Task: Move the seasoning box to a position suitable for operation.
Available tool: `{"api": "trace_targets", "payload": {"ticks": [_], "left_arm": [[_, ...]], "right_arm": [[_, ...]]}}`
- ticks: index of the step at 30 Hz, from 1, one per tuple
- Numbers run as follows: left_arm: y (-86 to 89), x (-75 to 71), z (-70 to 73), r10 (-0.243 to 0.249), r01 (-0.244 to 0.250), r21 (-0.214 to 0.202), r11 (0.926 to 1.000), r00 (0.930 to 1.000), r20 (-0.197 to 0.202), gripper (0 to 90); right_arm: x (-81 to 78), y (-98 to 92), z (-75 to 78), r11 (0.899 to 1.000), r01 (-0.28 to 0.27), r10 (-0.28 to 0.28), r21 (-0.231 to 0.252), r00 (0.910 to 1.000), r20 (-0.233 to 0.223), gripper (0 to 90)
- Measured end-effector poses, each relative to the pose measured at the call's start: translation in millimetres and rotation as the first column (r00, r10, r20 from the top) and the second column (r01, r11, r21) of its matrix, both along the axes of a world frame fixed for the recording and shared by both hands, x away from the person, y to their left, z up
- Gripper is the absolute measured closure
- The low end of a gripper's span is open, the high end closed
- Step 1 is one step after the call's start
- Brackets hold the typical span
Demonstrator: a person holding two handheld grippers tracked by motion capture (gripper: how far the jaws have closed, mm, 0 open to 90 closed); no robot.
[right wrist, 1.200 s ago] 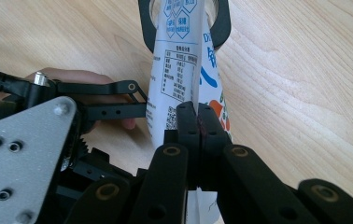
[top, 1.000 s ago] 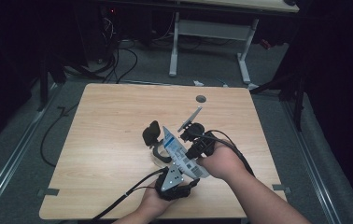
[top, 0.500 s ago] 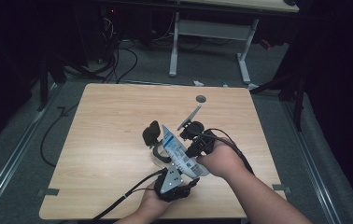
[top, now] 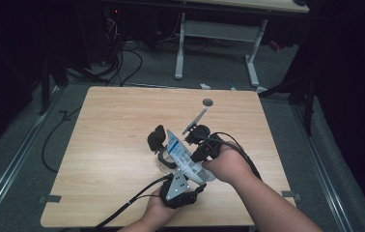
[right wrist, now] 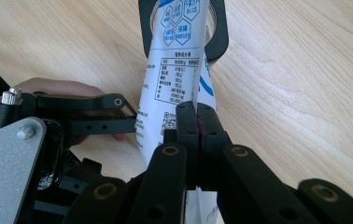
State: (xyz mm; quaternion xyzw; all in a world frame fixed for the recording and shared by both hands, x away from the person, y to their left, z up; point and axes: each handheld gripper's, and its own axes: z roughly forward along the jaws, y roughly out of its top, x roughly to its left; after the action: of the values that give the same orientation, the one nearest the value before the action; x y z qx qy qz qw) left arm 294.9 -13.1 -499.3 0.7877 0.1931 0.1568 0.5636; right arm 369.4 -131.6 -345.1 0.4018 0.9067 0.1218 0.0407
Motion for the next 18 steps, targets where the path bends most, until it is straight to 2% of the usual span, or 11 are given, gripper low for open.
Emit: {"api": "trace_targets", "payload": {"ticks": [3, 5, 13, 18], "left_arm": [[-0.3, 0.4, 0.7, -0.001, 0.001, 0.000, 1.0000, 1.0000, 0.000, 51.7], [-0.3, 0.6, 1.1, 0.001, -0.001, 0.000, 1.0000, 1.0000, 0.003, 51.7], [0.3, 2.7, 3.1, 0.007, -0.007, -0.004, 1.0000, 1.0000, 0.004, 51.8], [1.0, 3.8, 3.6, 0.009, -0.009, -0.005, 0.9999, 0.9999, 0.004, 52.0]], "right_arm": [[0.9, -0.8, 0.2, 1.000, -0.014, 0.014, -0.001, 0.9999, 0.005, 90.0], [0.4, 0.6, 1.1, 1.000, 0.003, -0.003, -0.003, 1.0000, -0.002, 90.0], [3.7, 1.5, 2.1, 0.999, -0.035, 0.035, -0.005, 0.9992, 0.016, 90.0], [4.4, 4.0, 2.2, 1.000, -0.026, 0.026, -0.008, 0.9996, 0.011, 89.9]]}}
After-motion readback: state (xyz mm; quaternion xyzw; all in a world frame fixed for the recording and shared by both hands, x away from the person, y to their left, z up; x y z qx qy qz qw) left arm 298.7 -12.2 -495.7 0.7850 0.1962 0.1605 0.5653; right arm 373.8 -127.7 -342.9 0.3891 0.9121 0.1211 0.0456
